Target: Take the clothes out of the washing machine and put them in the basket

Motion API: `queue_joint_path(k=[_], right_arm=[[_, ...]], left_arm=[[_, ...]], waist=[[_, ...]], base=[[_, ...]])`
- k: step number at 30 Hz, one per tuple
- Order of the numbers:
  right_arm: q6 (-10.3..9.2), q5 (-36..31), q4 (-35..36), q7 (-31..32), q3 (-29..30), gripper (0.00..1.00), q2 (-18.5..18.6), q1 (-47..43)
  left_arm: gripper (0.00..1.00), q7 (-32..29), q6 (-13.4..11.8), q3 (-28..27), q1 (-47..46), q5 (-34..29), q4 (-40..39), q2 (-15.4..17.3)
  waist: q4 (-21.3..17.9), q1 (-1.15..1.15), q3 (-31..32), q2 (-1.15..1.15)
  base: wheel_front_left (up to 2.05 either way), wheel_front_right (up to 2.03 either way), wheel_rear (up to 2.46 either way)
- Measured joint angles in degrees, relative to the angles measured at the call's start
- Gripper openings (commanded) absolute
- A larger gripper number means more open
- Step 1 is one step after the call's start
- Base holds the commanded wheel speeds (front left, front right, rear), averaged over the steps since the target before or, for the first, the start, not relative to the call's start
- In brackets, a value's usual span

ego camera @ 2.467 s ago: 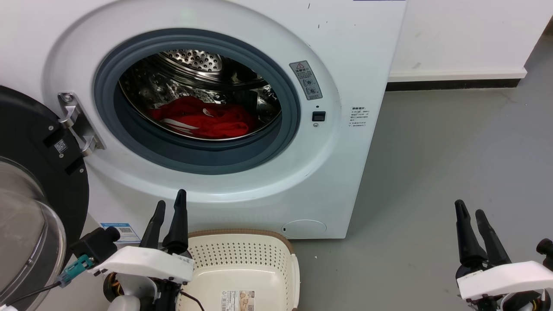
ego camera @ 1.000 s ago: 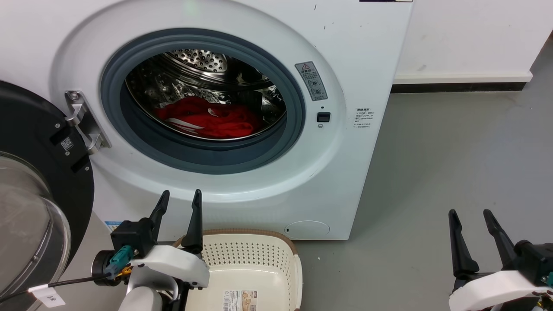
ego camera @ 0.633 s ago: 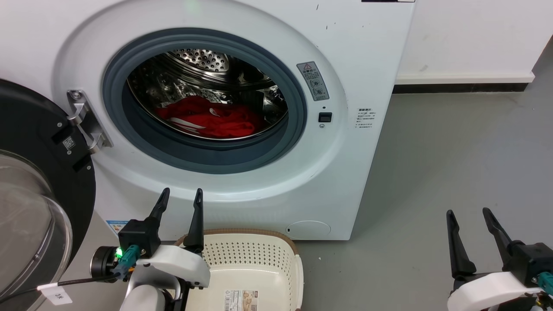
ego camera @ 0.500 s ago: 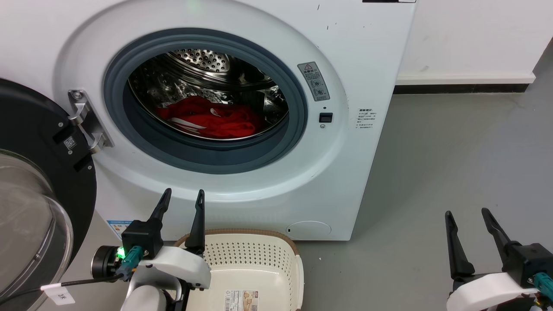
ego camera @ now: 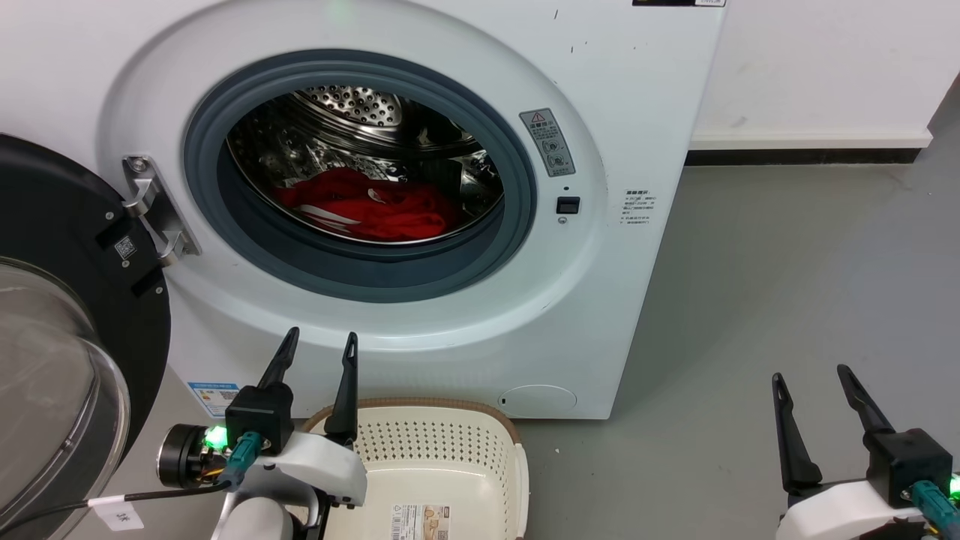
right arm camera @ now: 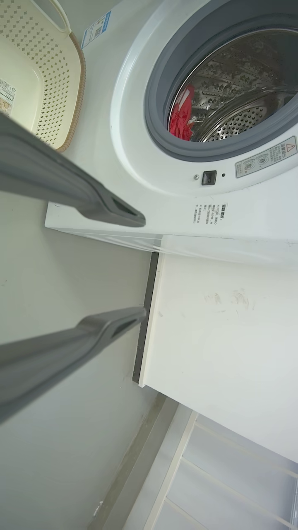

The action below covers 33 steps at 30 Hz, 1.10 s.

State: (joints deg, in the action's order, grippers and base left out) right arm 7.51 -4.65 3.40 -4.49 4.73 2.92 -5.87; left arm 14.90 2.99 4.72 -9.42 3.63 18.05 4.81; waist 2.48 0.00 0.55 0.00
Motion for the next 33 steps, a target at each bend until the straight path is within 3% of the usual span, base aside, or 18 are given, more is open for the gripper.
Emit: queue_joint_path(k=[21, 33], right_arm=[[0.00, 0.14, -0.44, -0.01, -0.07, 1.00, 0.01, -0.01], [0.00, 0.97, 1.48, 0.21, -2.79, 1.00, 0.01, 2.91]], left_arm=[[1.00, 0.16, -0.01, -1.11, -0.05, -0.15, 1.07, -0.26], [1.00, 0.18, 0.12, -2.50, -11.18, 0.68, 7.83, 1.11]], waist=[[-0.24, 0.00, -0.37, 0.00], [-2.92, 0.00, -6.39, 0.00]], base=[[0.00, 0.00, 0.00], [0.00, 0.00, 0.00]])
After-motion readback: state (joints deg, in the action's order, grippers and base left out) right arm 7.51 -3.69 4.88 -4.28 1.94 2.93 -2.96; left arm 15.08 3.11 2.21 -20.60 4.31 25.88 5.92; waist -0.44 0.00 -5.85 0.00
